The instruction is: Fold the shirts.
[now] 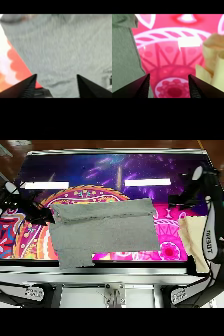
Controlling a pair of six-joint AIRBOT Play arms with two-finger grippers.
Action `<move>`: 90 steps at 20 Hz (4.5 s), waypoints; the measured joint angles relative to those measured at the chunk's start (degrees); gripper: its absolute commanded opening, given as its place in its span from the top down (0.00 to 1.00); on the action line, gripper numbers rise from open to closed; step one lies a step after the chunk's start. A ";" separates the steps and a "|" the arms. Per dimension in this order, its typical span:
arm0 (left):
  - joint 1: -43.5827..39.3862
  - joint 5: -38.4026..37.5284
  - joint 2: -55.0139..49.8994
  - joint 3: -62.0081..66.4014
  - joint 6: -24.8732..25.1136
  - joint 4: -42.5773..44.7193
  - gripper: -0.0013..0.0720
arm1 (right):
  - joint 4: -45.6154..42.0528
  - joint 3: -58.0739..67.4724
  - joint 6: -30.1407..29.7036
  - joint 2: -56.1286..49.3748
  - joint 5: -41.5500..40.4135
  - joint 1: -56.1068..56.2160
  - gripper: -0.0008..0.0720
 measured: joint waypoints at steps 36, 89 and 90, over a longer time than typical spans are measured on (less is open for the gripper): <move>10.95 19.61 24.72 -51.63 16.39 -24.92 0.94 | 26.93 -50.64 -8.28 13.46 -13.57 -13.16 0.05; 7.69 15.47 -4.13 -0.83 16.02 -38.38 0.17 | 33.92 -21.81 3.56 -4.61 -41.77 -0.31 0.07; 7.48 15.02 -3.93 -0.68 15.91 -38.38 0.17 | 35.52 -21.73 3.58 -5.27 -41.92 0.26 0.07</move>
